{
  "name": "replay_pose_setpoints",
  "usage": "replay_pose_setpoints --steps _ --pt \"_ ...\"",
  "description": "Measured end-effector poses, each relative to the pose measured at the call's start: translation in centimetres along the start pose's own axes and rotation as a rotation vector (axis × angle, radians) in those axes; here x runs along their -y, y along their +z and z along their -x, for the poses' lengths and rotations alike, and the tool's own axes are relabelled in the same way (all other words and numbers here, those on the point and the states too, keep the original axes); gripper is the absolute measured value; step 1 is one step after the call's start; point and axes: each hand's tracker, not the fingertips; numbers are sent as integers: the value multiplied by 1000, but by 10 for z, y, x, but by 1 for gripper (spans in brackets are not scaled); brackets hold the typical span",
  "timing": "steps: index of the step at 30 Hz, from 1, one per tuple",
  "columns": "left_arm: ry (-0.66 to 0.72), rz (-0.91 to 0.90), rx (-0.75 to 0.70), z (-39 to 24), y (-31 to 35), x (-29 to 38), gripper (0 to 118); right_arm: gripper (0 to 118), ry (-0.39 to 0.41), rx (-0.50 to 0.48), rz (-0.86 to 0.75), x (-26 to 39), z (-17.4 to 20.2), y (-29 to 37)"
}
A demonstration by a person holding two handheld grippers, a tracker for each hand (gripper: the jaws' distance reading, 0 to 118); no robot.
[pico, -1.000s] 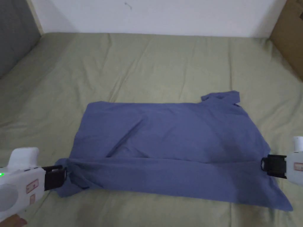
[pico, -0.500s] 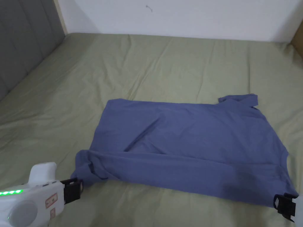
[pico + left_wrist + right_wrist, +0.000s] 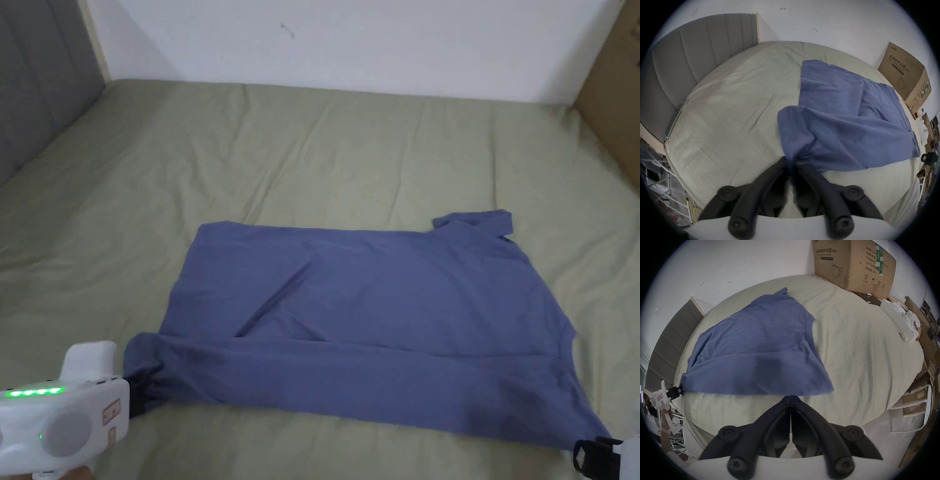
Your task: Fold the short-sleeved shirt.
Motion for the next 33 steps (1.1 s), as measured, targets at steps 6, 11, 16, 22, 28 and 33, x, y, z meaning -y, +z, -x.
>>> replay_pose_setpoints --steps 6,11,16,22,28,33 --pt "-59 28 -5 -2 7 -8 3 36 -31 0 -36 -6 -14 -6" --pt "-32 32 24 5 10 -12 3 71 -54 48 2 -26 -31 -37" --pt "-52 42 9 -5 14 -14 3 39 -144 51 138 -33 -33 -67" --pt "-73 45 8 2 20 -19 3 7 -91 44 85 -42 -21 -49" --pt "-80 19 33 12 51 -22 3 7 -116 -12 37 -36 -33 -6" --pt "-102 25 27 12 75 0 3 7 -75 31 41 -11 -38 22"
